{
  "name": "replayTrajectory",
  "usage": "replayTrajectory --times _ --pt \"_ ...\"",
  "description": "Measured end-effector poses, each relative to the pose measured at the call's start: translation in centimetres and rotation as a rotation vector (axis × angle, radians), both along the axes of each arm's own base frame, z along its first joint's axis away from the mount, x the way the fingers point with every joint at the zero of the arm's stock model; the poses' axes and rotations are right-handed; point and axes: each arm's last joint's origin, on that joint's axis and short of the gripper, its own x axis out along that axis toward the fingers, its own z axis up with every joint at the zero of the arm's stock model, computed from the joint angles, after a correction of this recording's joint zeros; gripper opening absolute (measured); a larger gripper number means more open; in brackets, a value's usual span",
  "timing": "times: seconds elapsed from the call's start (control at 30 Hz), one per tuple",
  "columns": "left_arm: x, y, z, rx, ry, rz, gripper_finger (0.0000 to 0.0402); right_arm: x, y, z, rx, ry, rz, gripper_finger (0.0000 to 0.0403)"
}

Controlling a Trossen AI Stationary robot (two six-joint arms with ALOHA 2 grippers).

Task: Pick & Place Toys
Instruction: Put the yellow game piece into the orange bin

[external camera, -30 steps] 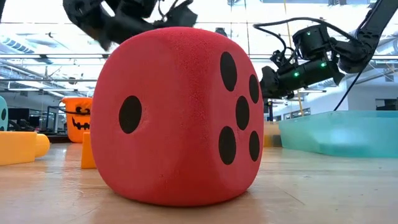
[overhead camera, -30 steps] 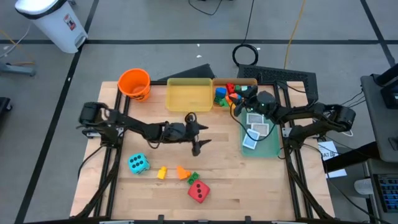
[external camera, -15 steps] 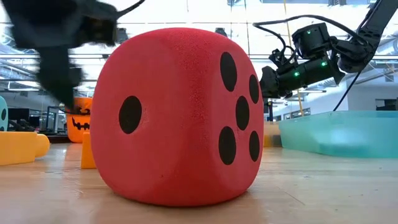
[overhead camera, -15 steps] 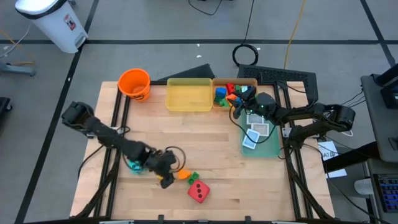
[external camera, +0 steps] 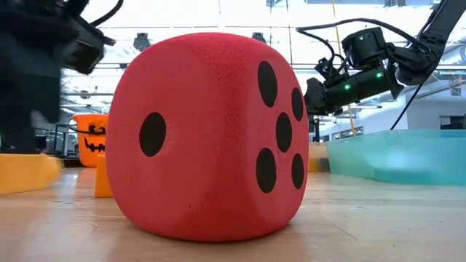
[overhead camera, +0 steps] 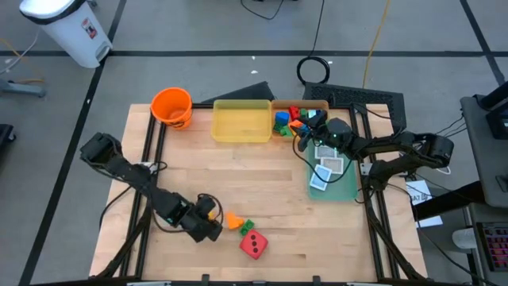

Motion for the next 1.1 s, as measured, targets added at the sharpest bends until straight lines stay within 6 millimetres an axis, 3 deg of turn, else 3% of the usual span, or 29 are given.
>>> replayTrajectory --times 0.23,0.4,0.57,0.8,1.1 --pt "1.8 3.3 0.0 0.396 -0.109 -0.121 0.0294 0.0 0.0 0.0 0.002 0.003 0.0 0.017" --pt "3.8 6.0 2.0 0.317 -0.02 -0.123 0.0294 0.0 0.0 -0.1 0.017 0.002 -0.002 0.0167" --pt "3.9 7.7 3.5 0.237 0.117 -0.031 0.0294 0.0 0.0 -0.1 0.01 0.009 -0.001 0.0169" --pt "2.4 7.8 2.7 0.2 0.26 0.008 0.0294 0.0 0.0 -0.2 0.01 0.018 0.0 0.0165" --pt "1.6 8.4 -0.3 0.229 0.233 -0.023 0.0294 0.0 0.0 -0.2 0.009 0.02 0.0 0.0165"
